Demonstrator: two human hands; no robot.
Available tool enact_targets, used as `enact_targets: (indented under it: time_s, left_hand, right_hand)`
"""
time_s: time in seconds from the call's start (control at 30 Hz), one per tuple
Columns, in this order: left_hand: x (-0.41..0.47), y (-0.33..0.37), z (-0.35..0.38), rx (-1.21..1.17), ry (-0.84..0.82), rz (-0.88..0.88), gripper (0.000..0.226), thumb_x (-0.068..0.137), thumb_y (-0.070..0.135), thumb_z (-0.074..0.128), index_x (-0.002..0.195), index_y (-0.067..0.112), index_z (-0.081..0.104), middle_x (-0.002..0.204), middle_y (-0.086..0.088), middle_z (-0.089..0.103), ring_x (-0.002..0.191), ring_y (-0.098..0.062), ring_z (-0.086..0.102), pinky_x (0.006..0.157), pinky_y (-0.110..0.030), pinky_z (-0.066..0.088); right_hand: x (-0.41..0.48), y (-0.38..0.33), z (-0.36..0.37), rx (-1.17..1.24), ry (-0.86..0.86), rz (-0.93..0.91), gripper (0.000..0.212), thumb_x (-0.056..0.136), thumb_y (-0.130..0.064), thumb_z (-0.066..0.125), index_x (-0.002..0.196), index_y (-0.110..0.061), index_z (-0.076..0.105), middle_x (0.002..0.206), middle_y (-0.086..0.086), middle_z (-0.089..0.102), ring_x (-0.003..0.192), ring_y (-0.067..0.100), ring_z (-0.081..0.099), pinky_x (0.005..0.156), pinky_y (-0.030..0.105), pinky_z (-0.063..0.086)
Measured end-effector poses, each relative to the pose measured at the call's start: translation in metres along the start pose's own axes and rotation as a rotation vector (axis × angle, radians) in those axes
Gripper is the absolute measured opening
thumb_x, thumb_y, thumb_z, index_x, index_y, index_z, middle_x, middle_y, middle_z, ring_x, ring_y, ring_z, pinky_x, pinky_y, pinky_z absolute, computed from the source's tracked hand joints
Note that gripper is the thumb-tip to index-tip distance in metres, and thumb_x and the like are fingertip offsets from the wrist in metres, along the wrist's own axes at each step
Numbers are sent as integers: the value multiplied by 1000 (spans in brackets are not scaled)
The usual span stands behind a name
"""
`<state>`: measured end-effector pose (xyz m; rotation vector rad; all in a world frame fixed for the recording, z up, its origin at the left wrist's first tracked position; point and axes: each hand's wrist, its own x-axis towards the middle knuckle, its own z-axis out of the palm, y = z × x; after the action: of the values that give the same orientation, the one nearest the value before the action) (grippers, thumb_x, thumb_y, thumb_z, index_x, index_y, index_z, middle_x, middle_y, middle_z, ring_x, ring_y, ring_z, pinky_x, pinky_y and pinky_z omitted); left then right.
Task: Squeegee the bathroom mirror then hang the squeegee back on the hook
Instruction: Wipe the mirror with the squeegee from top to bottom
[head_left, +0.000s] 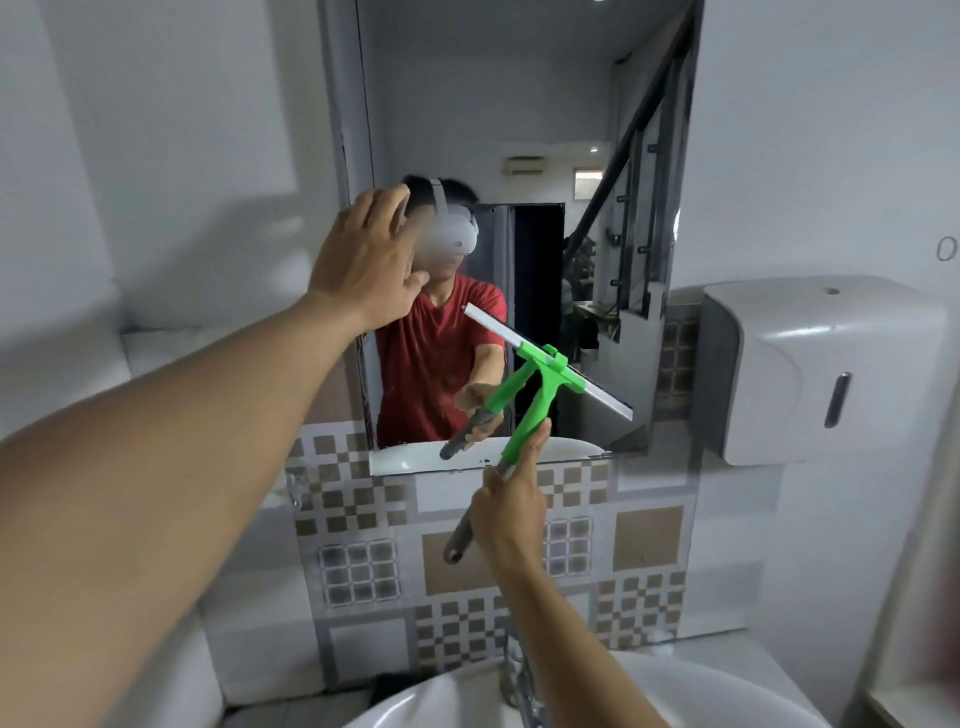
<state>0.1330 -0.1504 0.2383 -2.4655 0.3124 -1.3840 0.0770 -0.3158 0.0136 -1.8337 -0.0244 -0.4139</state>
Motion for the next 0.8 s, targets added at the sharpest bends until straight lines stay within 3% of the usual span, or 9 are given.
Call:
enact_targets:
  time_s: [0.07,0.17,0.3,0.47,0.53,0.6,0.8]
  left_hand:
    - [-3,1,1,-11,-9,-11,75,83,37,70,147,14,39,152,-18,37,133,-42,40,106,-54,43]
    - [-2,0,0,-11,-8,-14,74,82,36,71,146,14,42,153,-18,38,133,-42,41,104,-54,44]
    - [-2,-1,2,-17,-5,-23,75,83,37,70,148,15,40,153,-17,38,134,-40,40,106,-53,43]
    - [-3,0,5,-22,3,-30,76,83,37,70,149,15,39,154,-18,37,136,-41,39,107,-53,42]
    - [-3,1,5,-27,3,-37,76,84,36,70,150,15,38,155,-18,36,137,-41,37,108,-53,42]
    - [-4,2,6,-35,2,-40,76,85,35,70,151,14,37,156,-19,35,138,-41,36,109,-54,41]
    - [-5,5,3,-45,-18,-55,76,86,33,70,151,13,36,157,-19,33,140,-42,34,112,-53,38]
  right_hand:
    - [-11,2,17,-24,-43,-30,100,100,-1,44,148,-50,-29,91,12,64,68,21,59,63,48,57]
    - [-22,5,34,-151,-122,-153,108,95,6,45,148,-52,-29,119,14,64,96,23,69,70,41,62]
    - [-27,4,39,-291,-131,-226,112,96,2,49,142,-52,-37,93,0,54,89,16,68,67,34,61]
    - [-21,1,8,-606,-161,-324,106,96,-3,49,149,-50,-29,97,6,55,57,15,48,46,30,42]
    - [-16,-3,-10,-788,-196,-365,101,97,-3,46,150,-51,-25,110,14,57,58,18,48,45,30,38]
    - [-8,-6,-27,-946,-212,-432,94,101,-7,43,152,-50,-23,115,18,58,64,21,52,51,32,43]
    - [25,-2,-76,-1231,-151,-618,85,106,-10,40,152,-53,-17,99,12,54,83,26,64,61,35,51]
